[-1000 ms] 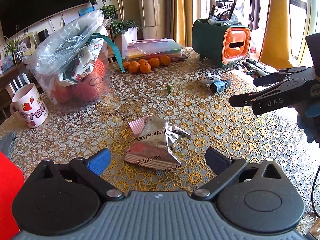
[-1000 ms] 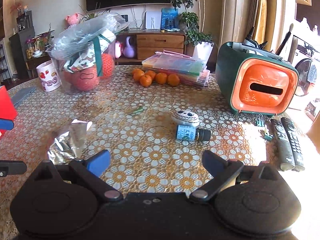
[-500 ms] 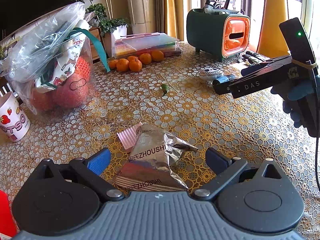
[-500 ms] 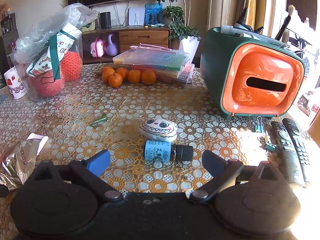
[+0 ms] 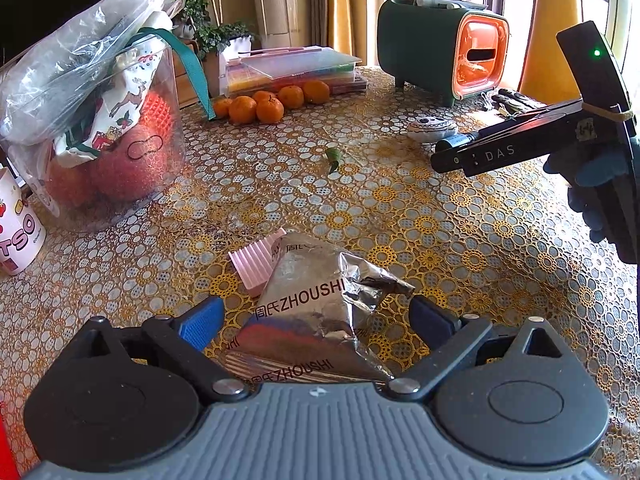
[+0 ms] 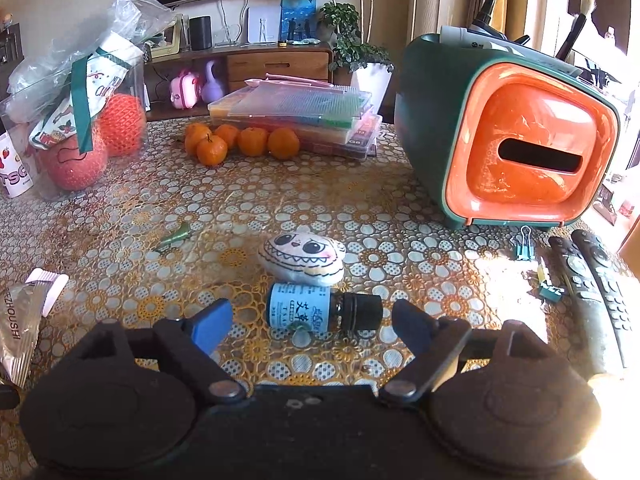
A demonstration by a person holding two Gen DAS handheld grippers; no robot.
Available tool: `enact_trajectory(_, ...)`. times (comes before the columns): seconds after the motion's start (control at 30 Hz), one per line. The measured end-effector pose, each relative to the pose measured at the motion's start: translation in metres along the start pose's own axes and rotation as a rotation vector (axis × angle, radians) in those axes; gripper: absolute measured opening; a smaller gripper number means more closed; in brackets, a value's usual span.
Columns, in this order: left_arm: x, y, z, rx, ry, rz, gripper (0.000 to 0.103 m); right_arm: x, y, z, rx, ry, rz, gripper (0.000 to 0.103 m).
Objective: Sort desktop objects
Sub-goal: 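Grasp the silver ZHOUSHI packet with the left tool while the right tool grasps the blue-labelled bottle, then carry the silver packet and blue-labelled bottle with both tools over the red box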
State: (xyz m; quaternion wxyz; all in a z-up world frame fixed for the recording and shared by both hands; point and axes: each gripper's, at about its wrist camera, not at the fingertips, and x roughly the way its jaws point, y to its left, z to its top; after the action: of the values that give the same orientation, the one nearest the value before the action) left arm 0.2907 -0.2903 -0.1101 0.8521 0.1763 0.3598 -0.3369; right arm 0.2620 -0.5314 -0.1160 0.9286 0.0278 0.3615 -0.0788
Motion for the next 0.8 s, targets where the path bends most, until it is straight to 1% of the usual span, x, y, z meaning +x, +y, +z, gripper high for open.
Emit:
enact_trajectory(0.03, 0.000, 0.000, 0.000, 0.000, 0.002, 0.000, 0.096, 0.000, 0.000, 0.000, -0.002, 0.001, -0.002, 0.081)
enact_trajectory(0.17, 0.002, 0.001, 0.000, -0.003, 0.008, 0.004, 0.081, 0.001, 0.000, 0.000, 0.001, 0.007, -0.009, 0.076)
enact_trajectory(0.23, 0.001, 0.001, 0.000, -0.008, 0.004, 0.008, 0.079, 0.003, 0.000, 0.000, 0.002, 0.013, -0.011, 0.072)
enact_trajectory(0.27, 0.001, 0.002, 0.000, -0.010, 0.002, 0.009, 0.073, 0.002, 0.000, 0.000, 0.002, 0.012, -0.016, 0.071)
enact_trajectory(0.37, 0.000, 0.002, 0.002, -0.011, 0.003, 0.011, 0.069, 0.002, -0.001, 0.000, 0.005, 0.010, -0.024, 0.066)
enact_trajectory(0.4, 0.000, 0.002, 0.002, -0.009, 0.004, 0.015, 0.068, 0.002, -0.002, 0.000, 0.008, 0.007, -0.029, 0.061)
enact_trajectory(0.47, 0.000, 0.002, 0.002, -0.014, 0.005, 0.017, 0.066, 0.002, -0.003, 0.000, 0.015, 0.008, -0.027, 0.061)
enact_trajectory(0.57, -0.003, 0.002, 0.001, -0.026, 0.003, 0.017, 0.060, 0.001, -0.003, -0.001, 0.021, 0.010, -0.028, 0.061)
enact_trajectory(0.8, -0.011, 0.003, 0.000, -0.061, 0.033, 0.033, 0.055, -0.013, 0.005, -0.010, 0.022, 0.032, -0.002, 0.061)
